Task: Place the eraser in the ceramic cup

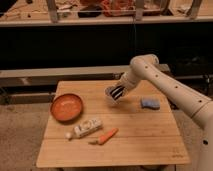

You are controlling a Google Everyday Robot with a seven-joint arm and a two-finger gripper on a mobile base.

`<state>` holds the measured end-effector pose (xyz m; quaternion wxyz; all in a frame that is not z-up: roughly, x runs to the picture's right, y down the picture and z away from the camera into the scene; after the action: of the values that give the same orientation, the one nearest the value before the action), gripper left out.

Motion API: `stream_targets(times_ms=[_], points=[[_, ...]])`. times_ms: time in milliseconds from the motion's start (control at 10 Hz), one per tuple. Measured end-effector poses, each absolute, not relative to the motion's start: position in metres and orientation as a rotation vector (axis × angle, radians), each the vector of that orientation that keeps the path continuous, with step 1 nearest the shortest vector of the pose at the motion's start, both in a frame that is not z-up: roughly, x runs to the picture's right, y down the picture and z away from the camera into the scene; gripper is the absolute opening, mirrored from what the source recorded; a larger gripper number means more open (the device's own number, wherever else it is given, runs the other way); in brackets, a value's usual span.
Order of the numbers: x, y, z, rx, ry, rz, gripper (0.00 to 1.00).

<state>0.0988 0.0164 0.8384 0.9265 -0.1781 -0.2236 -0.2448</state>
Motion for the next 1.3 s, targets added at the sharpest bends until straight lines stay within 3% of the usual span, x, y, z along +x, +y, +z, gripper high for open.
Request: stream_targets(times_ms=[1200,1300], points=[[0.0939,0.0166,0.8407,-0.382,-0.496,-0.565,0.0],[0.0937,0.0168,0.8407,-0.385,-0.498,-0.57,0.04]])
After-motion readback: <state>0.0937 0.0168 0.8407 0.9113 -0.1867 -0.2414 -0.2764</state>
